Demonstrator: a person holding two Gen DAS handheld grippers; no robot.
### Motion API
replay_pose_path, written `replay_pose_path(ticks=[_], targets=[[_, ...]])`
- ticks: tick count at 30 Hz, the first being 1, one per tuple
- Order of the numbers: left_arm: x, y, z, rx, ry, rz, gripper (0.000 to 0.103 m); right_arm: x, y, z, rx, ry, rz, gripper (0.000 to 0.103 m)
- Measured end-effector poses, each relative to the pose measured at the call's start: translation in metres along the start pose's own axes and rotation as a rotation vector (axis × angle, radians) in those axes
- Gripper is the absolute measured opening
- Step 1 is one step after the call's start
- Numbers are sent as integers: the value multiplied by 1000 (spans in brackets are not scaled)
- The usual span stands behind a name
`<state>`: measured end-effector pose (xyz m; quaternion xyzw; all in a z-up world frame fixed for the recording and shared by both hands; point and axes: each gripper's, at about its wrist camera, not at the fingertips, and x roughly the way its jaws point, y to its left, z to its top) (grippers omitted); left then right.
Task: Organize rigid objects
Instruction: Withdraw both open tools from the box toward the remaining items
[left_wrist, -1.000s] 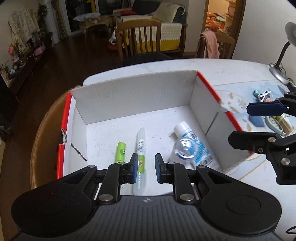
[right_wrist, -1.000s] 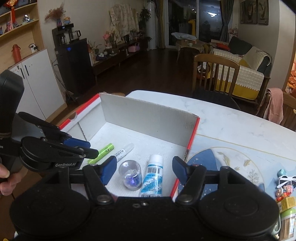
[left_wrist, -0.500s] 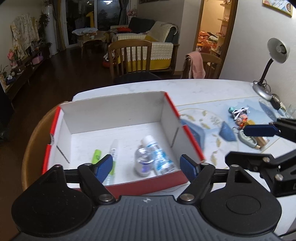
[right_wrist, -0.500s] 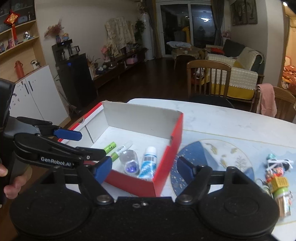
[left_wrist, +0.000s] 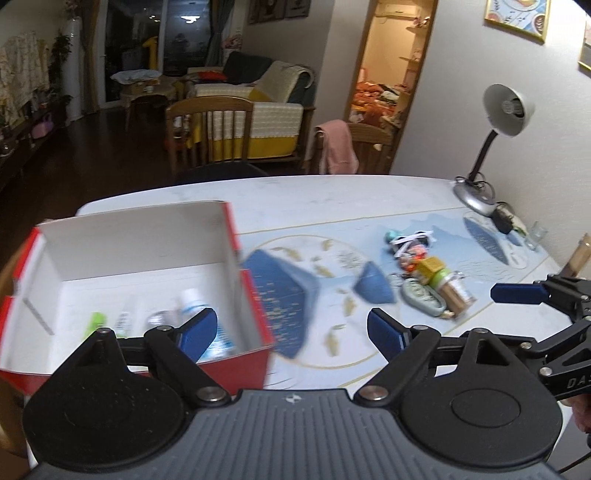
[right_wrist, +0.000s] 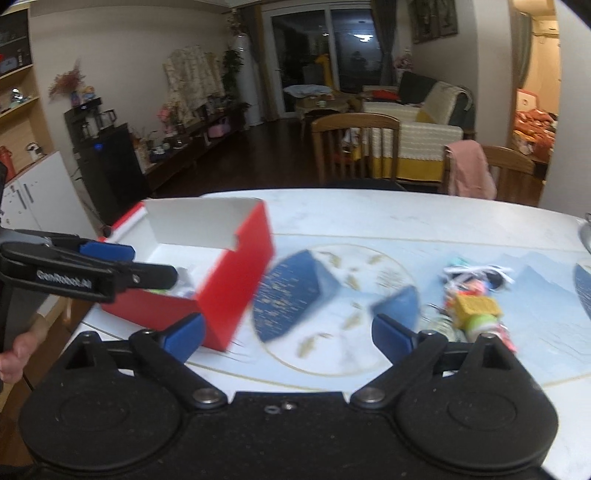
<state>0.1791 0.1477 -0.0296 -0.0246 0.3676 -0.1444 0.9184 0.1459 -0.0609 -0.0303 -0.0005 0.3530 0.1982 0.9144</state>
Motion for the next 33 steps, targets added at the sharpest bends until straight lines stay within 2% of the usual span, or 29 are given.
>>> replay_pose_path(ticks=[1,4,13,16,22,33], targets=[[4,-7,0,-2,-3,-4,90,-3,-8,-3,6,2,-9,97],[18,-26,1,-2,-3,1,103,-10,-32,-11,22,5,-41,97],[60,-85,1,21,24,-18,103,-21,-103,-28,68,25,-120,96],[76,-105,2,54,57,-28,103,-21,-123,-32,66,32,-136,95],[111,-136,1,80,101,-10,103,-13,-158,-37,67,62,-141,90],[178,-176,-10,126,129,31,103,13,-201,-43,81,103,-138,77]])
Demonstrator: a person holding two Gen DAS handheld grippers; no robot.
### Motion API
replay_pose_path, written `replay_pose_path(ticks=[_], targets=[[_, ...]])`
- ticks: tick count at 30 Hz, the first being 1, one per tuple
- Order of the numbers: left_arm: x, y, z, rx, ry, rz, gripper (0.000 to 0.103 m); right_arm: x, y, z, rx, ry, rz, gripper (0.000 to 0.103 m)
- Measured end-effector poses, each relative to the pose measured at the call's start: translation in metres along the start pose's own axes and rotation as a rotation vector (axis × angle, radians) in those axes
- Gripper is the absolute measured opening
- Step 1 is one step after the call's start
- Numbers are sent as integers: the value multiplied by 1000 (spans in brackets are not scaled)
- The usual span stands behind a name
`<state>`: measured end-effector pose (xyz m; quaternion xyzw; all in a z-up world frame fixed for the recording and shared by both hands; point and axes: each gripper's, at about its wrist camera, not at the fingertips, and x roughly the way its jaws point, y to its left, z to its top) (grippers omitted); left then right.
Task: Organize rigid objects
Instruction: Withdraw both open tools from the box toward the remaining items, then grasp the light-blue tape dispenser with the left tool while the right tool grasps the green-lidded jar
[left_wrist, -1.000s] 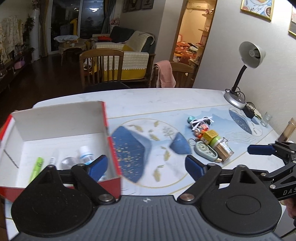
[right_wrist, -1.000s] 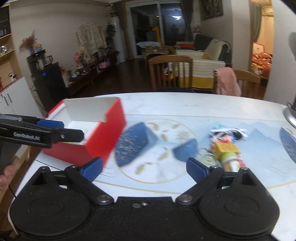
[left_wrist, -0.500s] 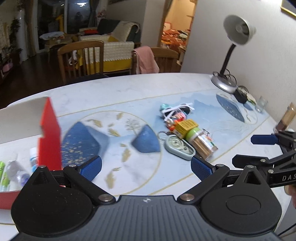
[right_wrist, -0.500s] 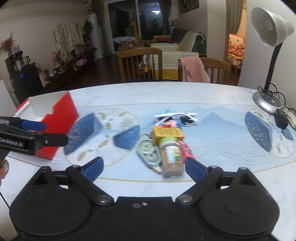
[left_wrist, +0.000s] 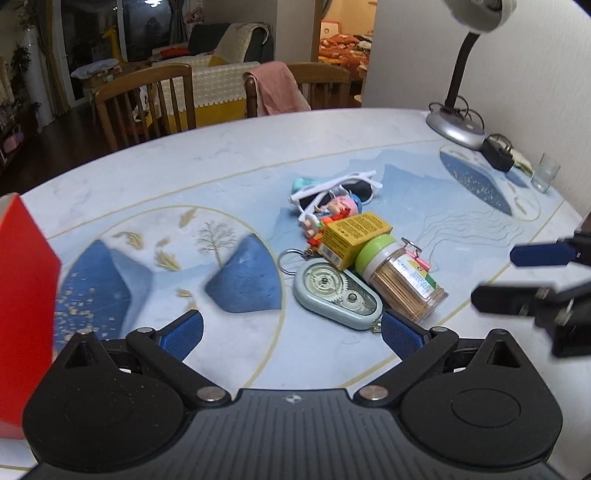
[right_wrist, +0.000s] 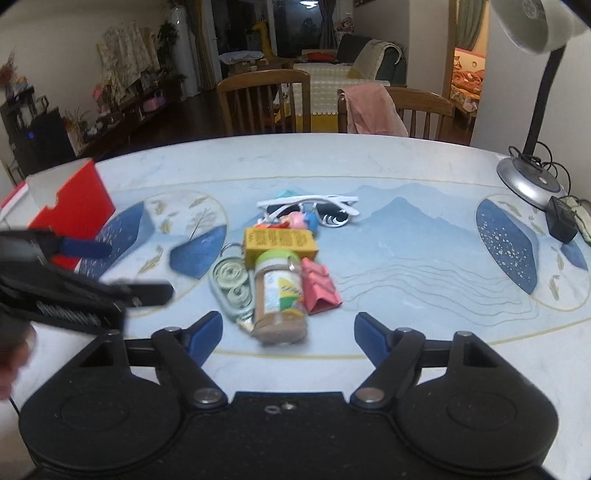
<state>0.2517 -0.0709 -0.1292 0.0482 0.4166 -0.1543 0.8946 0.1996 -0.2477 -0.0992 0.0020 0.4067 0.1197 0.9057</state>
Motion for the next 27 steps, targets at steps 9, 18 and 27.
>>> replay_pose_path(ticks=[9,18,27], targets=[[32,-24,1,41,22,6,103,22,-17,10,28,66,48,71],[53,-32,5,52,50,23,103,29,-30,-3,-5,127,69,67],[71,-34,11,40,70,45,103,31,-38,7,45,114,69,65]])
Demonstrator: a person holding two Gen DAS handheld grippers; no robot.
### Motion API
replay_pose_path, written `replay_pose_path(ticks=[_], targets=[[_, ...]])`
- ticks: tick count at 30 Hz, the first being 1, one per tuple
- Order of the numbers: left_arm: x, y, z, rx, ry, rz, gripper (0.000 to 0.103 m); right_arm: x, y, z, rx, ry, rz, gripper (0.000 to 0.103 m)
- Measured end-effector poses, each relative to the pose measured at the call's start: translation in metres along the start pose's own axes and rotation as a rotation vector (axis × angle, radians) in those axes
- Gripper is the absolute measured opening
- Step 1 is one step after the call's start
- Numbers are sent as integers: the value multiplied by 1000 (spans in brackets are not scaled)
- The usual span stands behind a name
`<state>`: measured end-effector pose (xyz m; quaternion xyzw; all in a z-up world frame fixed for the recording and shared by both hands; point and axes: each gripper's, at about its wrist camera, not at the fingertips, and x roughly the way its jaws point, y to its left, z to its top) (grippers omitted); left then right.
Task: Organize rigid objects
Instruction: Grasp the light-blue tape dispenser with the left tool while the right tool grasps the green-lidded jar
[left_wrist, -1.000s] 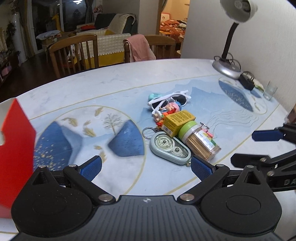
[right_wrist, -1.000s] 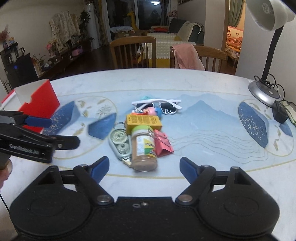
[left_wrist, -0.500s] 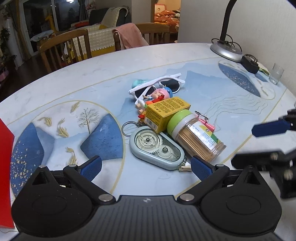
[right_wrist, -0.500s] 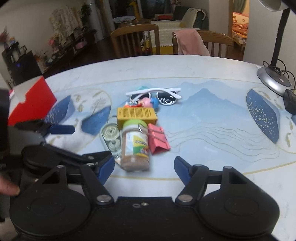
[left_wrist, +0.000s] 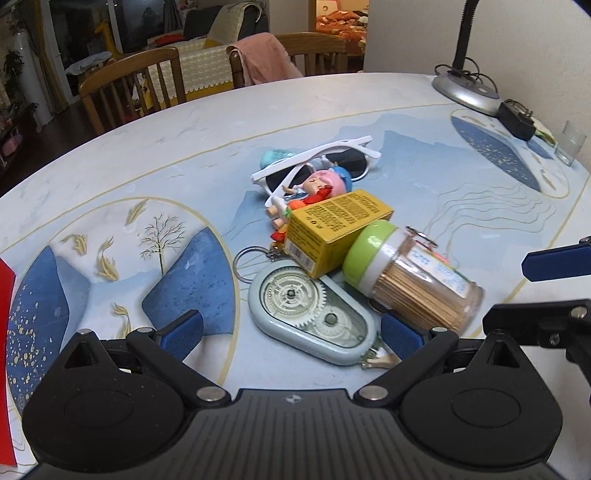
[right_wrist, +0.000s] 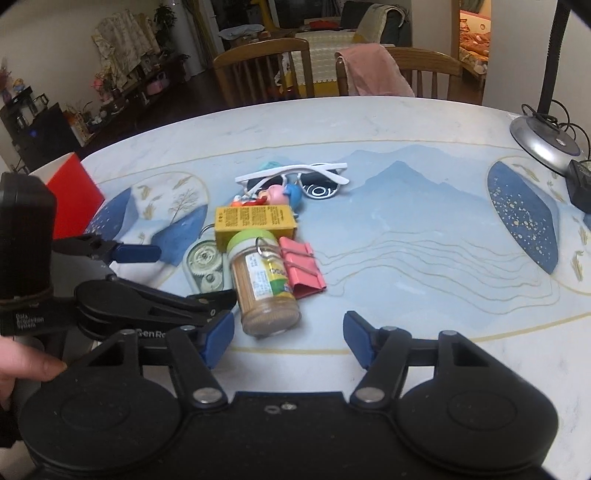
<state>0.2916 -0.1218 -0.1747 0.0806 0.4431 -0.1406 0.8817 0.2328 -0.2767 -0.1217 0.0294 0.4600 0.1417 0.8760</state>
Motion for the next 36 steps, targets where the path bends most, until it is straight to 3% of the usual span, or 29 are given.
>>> replay_pose_path(ticks=[16,24,27,31,36], targets=[[8,21,-3,-3,1,5,103,34,10,17,-13,24,52,61],[12,35,2,-18,-6,15,101,49,14,18,-15,59,21,52],[11,33,4,-12,-13,1,93,53,18,14,-21,75,18,48],[8,27,7,18,-28,-18,70,54,24,13,-28,77,0,46],[4,28,5,18,-26,-18,64,51,28,10,-28,79,-7,43]])
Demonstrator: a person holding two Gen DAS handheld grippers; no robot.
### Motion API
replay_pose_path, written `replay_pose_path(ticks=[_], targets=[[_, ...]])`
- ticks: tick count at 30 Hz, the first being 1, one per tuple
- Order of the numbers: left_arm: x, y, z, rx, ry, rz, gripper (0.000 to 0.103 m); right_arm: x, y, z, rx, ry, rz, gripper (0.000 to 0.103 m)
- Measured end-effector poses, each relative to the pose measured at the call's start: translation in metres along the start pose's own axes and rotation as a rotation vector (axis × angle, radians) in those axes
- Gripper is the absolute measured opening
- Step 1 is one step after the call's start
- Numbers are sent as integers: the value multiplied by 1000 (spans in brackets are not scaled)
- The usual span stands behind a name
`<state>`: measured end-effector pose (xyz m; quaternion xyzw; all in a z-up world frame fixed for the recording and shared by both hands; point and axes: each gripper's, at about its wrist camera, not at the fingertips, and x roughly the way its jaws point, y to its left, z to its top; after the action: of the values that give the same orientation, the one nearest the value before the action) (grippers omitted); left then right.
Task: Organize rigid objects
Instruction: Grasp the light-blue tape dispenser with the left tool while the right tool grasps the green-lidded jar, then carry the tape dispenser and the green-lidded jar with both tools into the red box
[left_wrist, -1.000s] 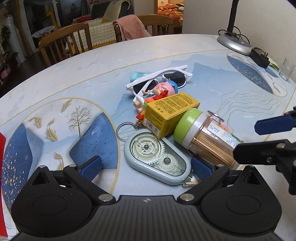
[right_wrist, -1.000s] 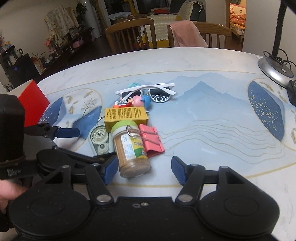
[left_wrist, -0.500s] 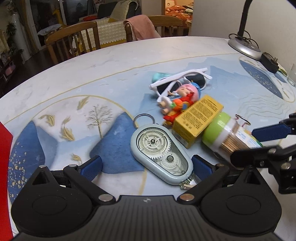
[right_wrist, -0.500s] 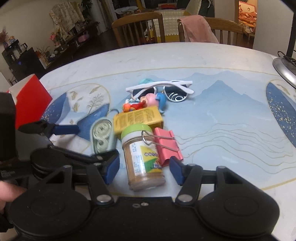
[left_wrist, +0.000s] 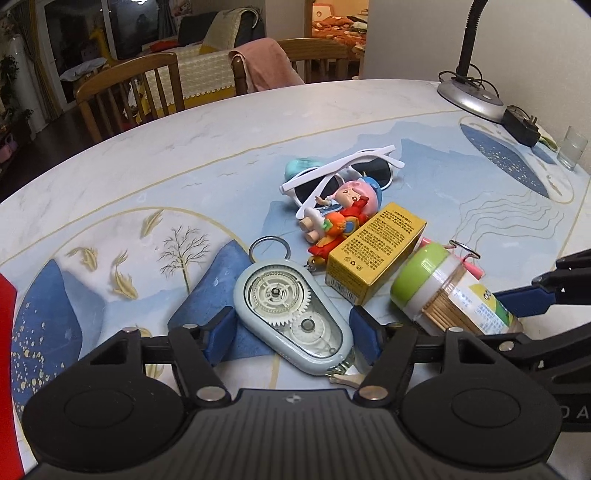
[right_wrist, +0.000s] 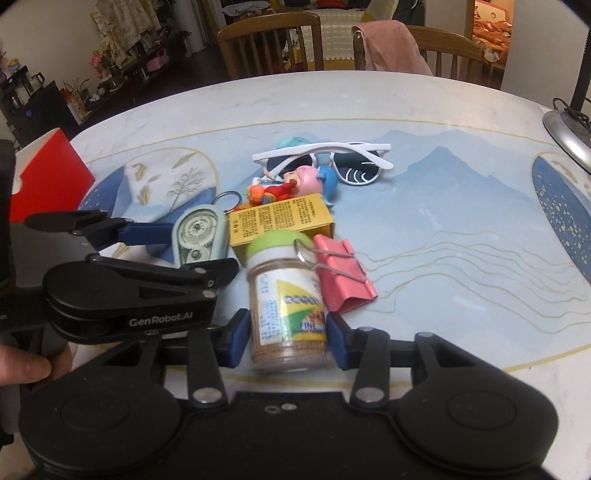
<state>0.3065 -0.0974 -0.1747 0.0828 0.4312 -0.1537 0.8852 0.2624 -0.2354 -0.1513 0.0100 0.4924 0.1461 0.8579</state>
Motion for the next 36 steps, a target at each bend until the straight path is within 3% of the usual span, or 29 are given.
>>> replay_pose_path(ticks=[2,7,19,25,33,36], targets=[[-3,1,-2,-6,-1,-4,51,-2,2,-4,4,4,2,43],[-12,5,-11,-17,2,-14,43,-9,9,-14,24,13,16,43],[-27,26,-26,-84,21,18,43,-28,24,-36,24,20,36,42],[-16,20,-15,-64,24,60,57,-31,22,-40,30,16,28,42],[-9,24,-8,-86,24,65,57,-31,20,-41,40,12,21,42],[-11,25,-10,-82,17,68,51,-31,21,-41,42,12,18,42]])
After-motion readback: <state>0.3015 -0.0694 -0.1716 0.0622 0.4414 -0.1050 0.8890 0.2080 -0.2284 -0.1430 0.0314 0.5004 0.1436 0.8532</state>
